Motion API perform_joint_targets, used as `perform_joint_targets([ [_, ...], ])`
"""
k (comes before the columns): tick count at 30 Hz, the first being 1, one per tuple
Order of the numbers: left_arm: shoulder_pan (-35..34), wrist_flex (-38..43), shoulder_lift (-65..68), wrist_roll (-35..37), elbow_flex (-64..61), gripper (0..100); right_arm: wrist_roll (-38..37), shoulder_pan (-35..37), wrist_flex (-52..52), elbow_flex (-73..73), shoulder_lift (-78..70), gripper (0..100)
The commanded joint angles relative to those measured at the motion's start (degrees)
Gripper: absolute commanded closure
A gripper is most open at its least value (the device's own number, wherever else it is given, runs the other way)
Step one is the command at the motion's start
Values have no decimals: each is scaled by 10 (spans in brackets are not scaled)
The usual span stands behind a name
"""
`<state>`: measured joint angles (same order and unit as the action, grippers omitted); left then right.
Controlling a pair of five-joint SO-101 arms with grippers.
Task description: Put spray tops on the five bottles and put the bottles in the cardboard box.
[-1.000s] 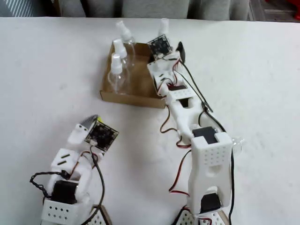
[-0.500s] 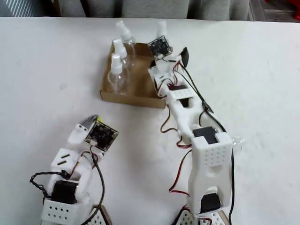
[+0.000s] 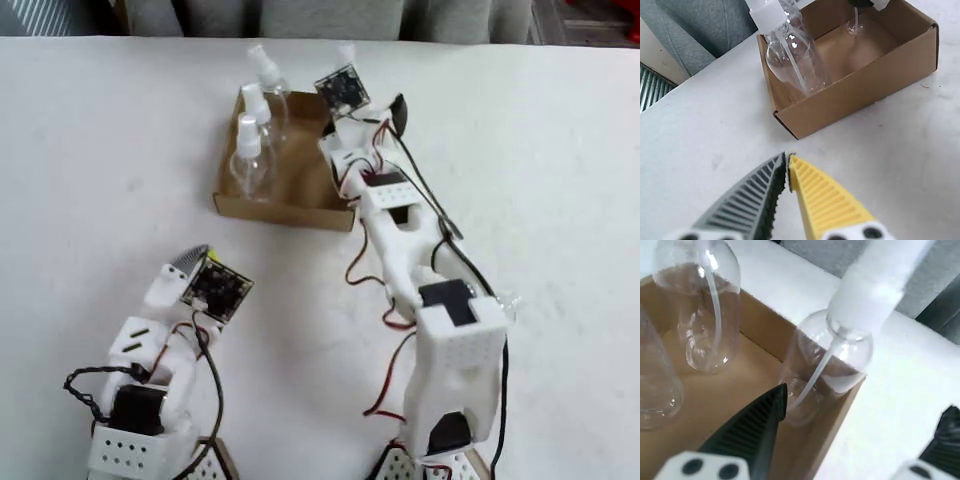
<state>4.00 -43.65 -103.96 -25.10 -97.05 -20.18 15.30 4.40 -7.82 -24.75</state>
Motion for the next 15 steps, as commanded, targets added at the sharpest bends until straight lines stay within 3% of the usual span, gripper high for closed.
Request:
perform_joint_targets([
  [1,-5,3,-7,-6,1,977,0,-4,18,-11,80,598],
  [15,-5,3,-7,-6,1,977,1,-67,316,-149,364,616],
])
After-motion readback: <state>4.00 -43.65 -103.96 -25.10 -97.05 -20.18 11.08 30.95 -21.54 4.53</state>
